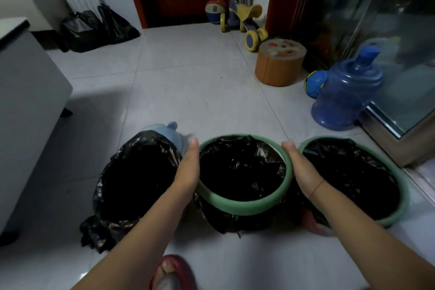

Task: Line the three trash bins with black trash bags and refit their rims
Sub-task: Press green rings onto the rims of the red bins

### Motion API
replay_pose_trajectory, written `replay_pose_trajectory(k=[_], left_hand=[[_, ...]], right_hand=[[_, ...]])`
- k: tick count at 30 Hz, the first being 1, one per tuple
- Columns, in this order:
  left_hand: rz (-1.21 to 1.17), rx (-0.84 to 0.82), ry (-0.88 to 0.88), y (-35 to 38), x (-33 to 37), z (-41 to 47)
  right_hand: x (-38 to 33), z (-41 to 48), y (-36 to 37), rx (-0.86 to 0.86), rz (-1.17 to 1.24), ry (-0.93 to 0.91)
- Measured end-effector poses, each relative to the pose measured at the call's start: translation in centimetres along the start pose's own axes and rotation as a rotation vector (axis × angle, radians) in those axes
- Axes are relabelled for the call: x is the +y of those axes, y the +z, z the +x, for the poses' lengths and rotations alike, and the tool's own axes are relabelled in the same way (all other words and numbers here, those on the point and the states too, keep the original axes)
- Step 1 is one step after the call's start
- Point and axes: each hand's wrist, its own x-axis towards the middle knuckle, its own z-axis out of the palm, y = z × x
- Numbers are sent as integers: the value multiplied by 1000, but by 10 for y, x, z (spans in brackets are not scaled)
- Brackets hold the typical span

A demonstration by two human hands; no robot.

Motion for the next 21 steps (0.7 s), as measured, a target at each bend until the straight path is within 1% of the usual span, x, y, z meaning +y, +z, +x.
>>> replay_pose_trajectory(k=[3, 6, 8, 12, 16, 21], left_hand=[[246, 31, 149, 8, -15, -4], [390, 46, 162, 12, -28, -4], [424, 34, 145, 13, -38, -1], [457, 52, 111, 13, -49, 5], [495, 58, 116, 14, -51, 4], [512, 28, 111, 13, -48, 3]], right_hand=[[8, -10, 7, 2, -152, -70], [14, -14, 11, 14, -234, -98], [18, -15, 14, 4, -251, -95], [29, -9, 18, 57, -245, -74], [35, -6, 23, 87, -353, -69], [32, -2, 23, 93, -421, -85]])
